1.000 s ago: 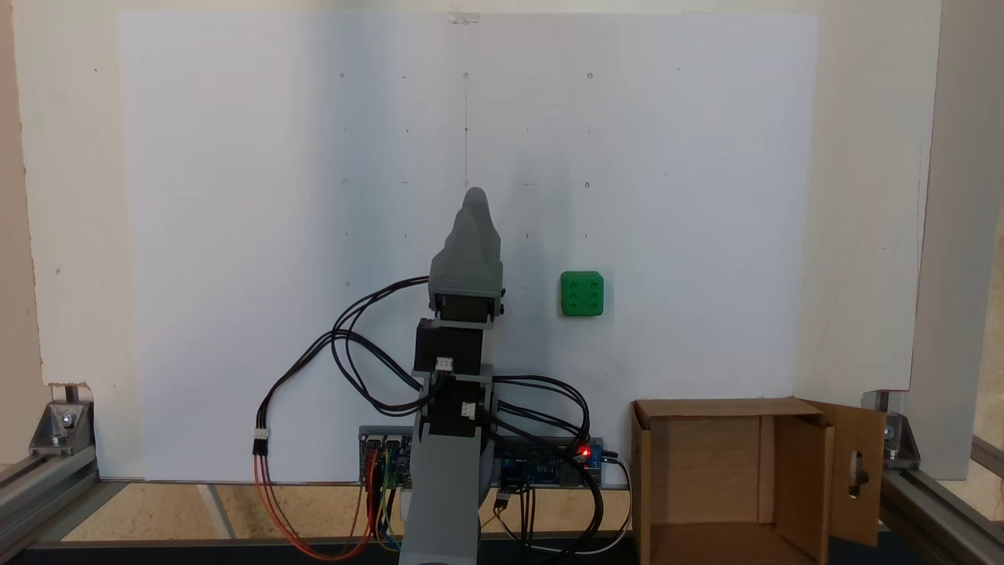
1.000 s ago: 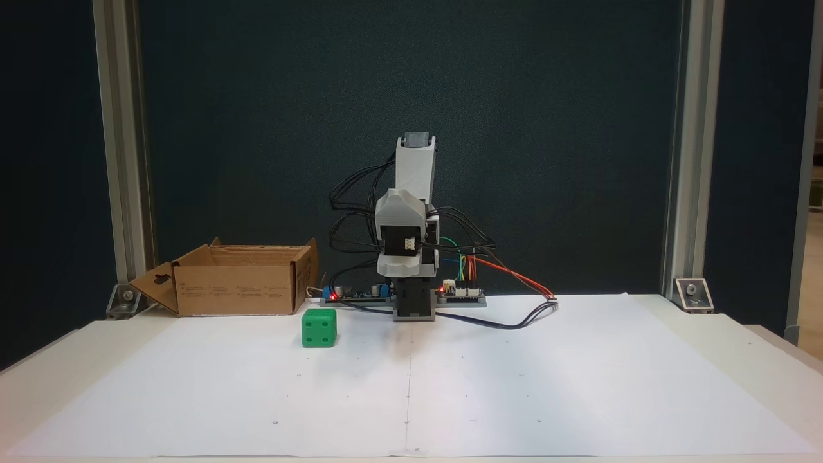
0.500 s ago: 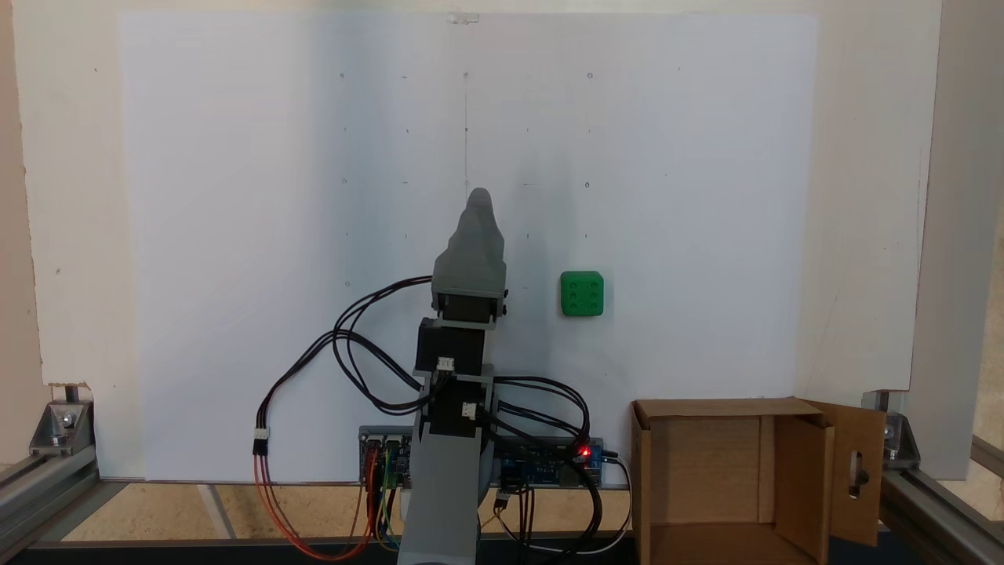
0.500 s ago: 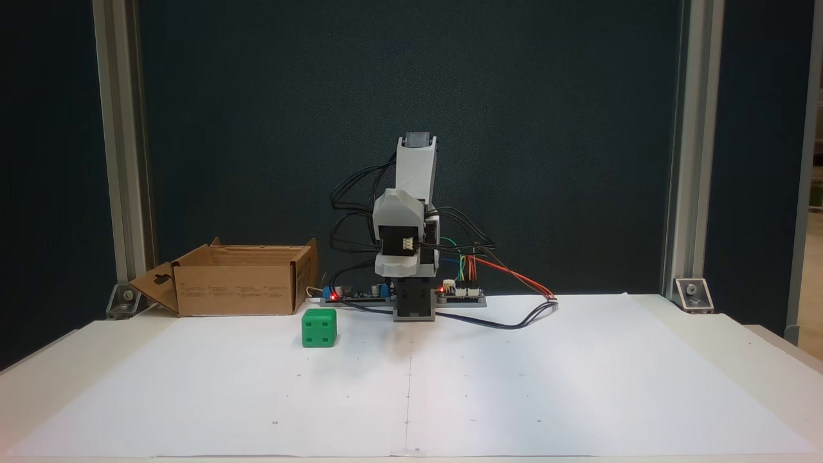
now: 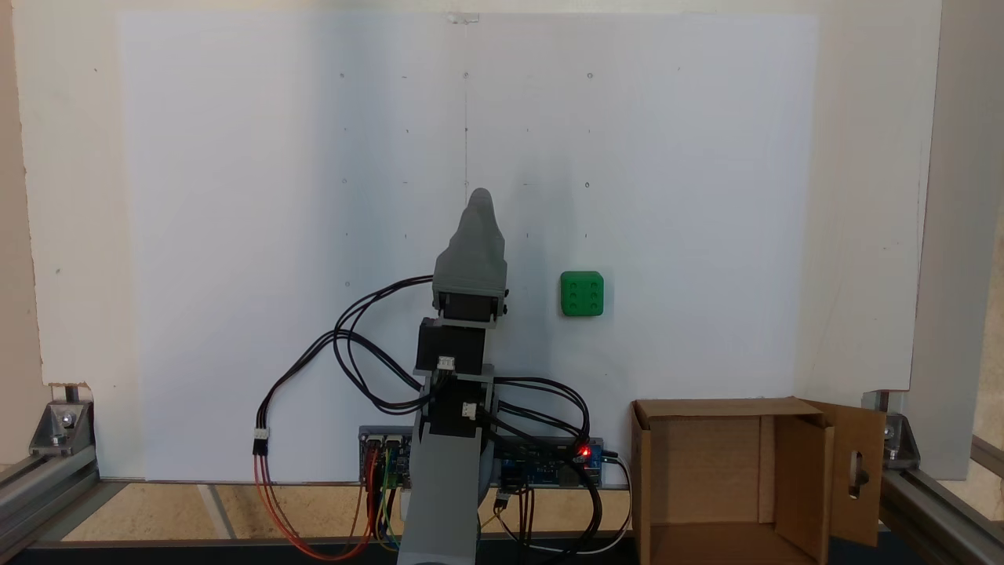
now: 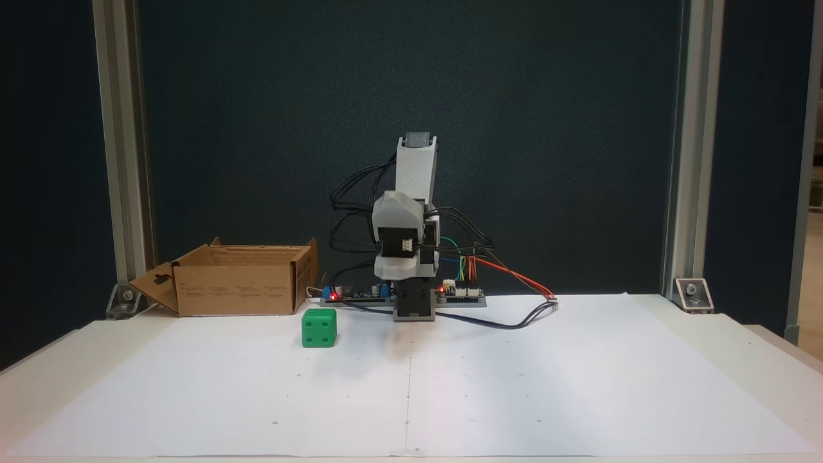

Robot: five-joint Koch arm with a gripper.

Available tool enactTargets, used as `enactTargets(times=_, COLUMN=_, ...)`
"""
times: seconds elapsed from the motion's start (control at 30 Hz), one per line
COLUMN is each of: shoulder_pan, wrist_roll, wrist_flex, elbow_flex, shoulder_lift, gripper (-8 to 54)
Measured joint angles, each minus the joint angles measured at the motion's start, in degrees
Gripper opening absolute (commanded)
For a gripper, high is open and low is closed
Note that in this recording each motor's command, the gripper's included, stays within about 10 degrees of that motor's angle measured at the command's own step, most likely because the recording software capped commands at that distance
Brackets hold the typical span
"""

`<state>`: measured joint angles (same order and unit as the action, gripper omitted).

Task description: Grasp a green dice and put it in the bin.

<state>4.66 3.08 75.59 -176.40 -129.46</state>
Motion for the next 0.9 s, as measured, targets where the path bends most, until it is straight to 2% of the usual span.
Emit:
enactTargets(times=0.2, shoulder_pan=0.0, wrist_roll=0.0, wrist_flex=-18.3, elbow_flex=5.5, shoulder_lift=0.0, gripper=43.1)
enactTargets(times=0.63, shoulder_pan=1.8, wrist_roll=0.0, wrist_flex=-68.3, elbow_flex=36.8, shoulder_lift=0.0, gripper=43.2)
enactTargets(times=0.9, shoulder_pan=2.5, wrist_roll=0.0, wrist_flex=-98.2, elbow_flex=53.8, shoulder_lift=0.2, gripper=48.7)
